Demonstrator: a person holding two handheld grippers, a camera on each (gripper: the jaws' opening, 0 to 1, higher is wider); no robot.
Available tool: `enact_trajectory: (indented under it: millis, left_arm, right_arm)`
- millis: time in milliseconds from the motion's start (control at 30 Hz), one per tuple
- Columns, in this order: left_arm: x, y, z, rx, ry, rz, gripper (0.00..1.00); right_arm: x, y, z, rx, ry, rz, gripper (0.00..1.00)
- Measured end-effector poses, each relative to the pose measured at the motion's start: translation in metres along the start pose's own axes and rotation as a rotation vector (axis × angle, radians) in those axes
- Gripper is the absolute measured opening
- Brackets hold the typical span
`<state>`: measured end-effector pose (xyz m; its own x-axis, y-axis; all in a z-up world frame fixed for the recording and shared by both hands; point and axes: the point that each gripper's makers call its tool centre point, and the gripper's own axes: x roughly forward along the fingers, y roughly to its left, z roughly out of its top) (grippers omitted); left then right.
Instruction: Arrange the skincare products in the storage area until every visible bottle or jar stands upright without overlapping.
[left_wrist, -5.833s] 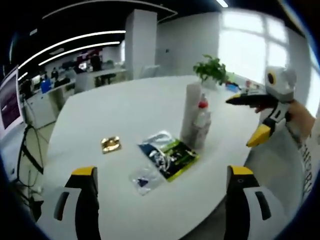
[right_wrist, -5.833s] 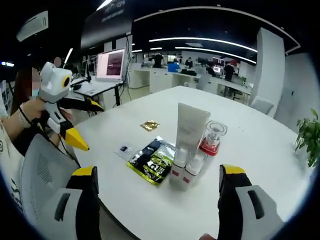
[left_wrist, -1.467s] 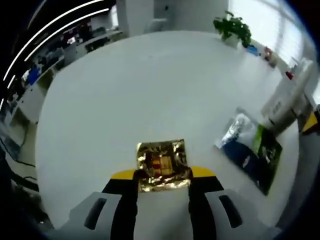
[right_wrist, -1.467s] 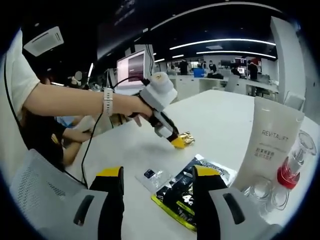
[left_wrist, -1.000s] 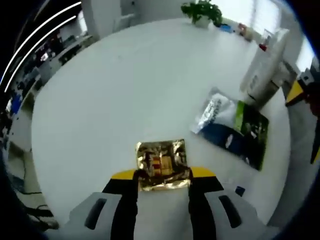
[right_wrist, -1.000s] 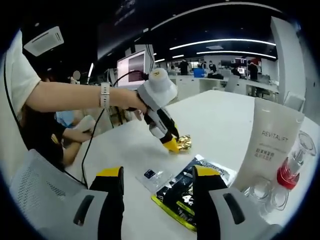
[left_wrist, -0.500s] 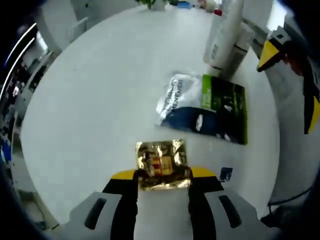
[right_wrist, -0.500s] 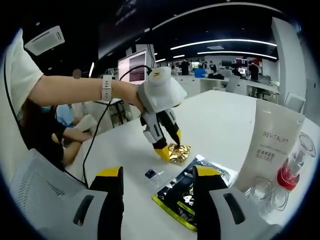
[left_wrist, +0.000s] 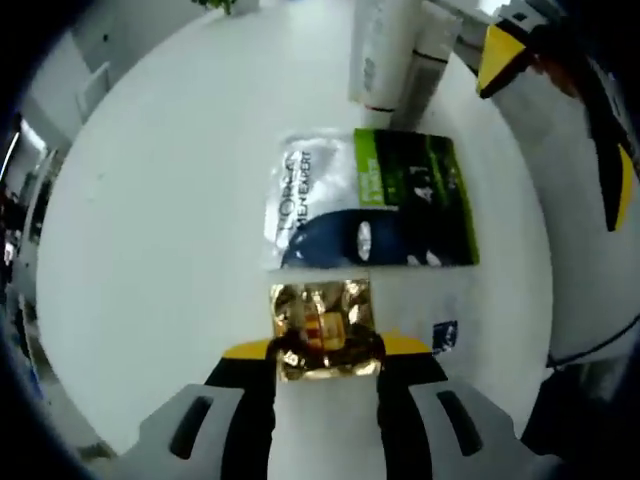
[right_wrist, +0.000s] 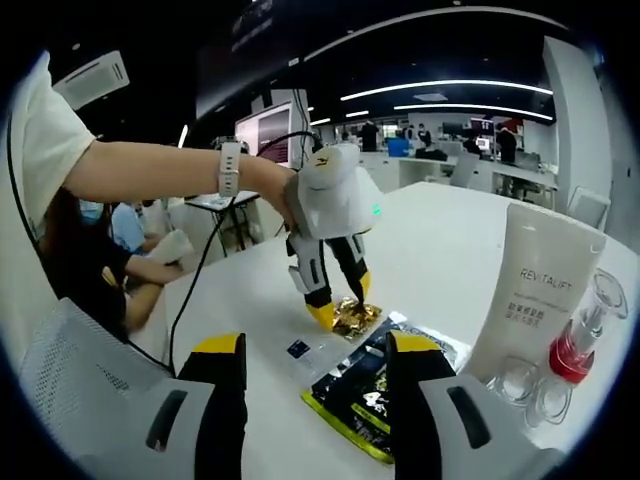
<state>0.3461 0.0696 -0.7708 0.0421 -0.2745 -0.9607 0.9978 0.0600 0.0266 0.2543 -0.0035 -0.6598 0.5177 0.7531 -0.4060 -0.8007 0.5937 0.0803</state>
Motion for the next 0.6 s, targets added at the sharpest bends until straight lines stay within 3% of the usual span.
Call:
enact_trajectory:
  millis: [233, 600]
  left_arm:
    - [0.0024, 0.0022, 0.0028, 0.052, -0.003, -0.043, 0.35]
    - [0.0016, 0.0013, 0.0072, 0.020, -0.006, -0.043, 0.38]
  right_arm:
    - [-0.0002, -0.0008, -0.0004, -0.004, 0.004, -0.001, 0.56]
    - [-0.0005, -0.0008, 0.0006, -0.010, 0.003, -0.004, 0.57]
